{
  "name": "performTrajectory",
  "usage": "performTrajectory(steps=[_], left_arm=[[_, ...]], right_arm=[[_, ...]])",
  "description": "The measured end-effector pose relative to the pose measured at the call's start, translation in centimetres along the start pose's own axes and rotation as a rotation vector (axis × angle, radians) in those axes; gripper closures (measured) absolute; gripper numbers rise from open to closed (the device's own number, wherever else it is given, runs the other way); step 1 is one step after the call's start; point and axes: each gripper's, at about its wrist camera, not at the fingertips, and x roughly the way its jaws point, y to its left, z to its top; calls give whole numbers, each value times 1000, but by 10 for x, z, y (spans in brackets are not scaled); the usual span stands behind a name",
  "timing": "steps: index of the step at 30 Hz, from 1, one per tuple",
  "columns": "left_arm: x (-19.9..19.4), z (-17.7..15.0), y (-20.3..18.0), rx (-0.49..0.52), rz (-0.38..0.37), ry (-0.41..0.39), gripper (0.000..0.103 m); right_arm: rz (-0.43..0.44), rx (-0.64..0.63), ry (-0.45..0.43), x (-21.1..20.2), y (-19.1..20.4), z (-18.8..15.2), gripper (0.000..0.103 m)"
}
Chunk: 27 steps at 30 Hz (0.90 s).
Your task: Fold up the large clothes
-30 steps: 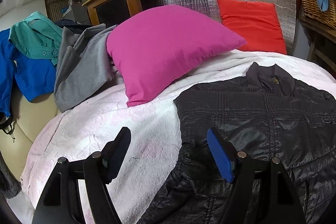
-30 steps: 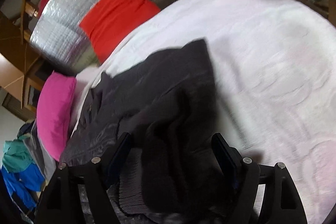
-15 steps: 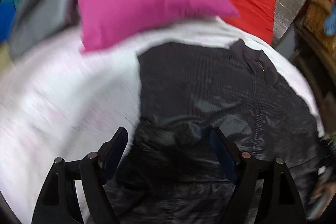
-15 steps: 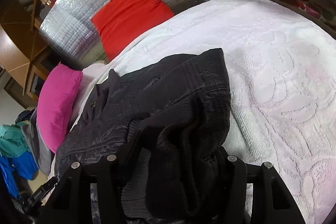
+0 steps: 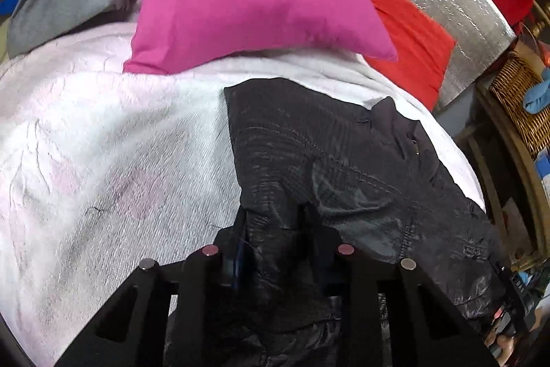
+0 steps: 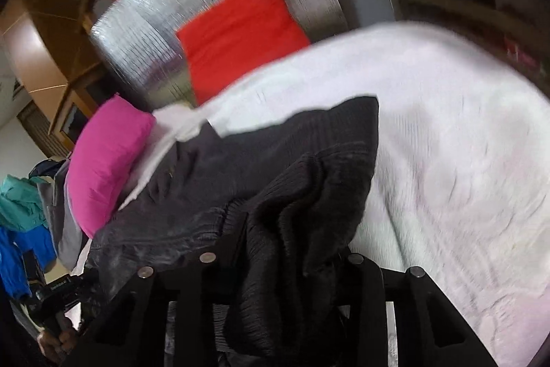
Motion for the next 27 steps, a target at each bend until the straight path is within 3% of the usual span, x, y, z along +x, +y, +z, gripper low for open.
performTrajectory(steps=[2, 5, 6, 8, 10, 11, 16, 19, 20, 23, 27], left_arm=[[3, -1, -2, 20, 25, 8, 70], [13, -2, 3, -1, 50, 56, 46], [13, -2, 7, -12, 66, 67, 33], [11, -3, 13, -42, 54, 78, 31], [8, -3, 15, -56, 53, 80, 31], [4, -4, 16, -56, 65, 72, 31], [-17, -8, 19, -33, 86, 47, 31], [-17, -10, 29, -61, 70, 72, 31], [-18, -11, 34, -80, 62, 79, 31], [-19, -12, 42, -118, 42, 86, 31], [-19, -16, 38, -102, 52, 92, 31]], right_arm=[[-46, 13, 54, 14, -6, -3, 65], [-46, 82, 120, 31, -21, -7, 63], [-30, 112, 121, 29, -25, -5, 62], [-4, 165, 121, 21, -28, -1, 56], [-6, 184, 105, 14, -28, 1, 38], [-13, 188, 94, 10, -28, 2, 36], [-12, 174, 14, -29, -17, 7, 36], [61, 194, -34, -57, -13, 7, 36], [124, 207, -37, -67, -9, 4, 36], [282, 234, 61, -71, 3, -12, 36], [380, 307, 246, -42, 16, -47, 36]])
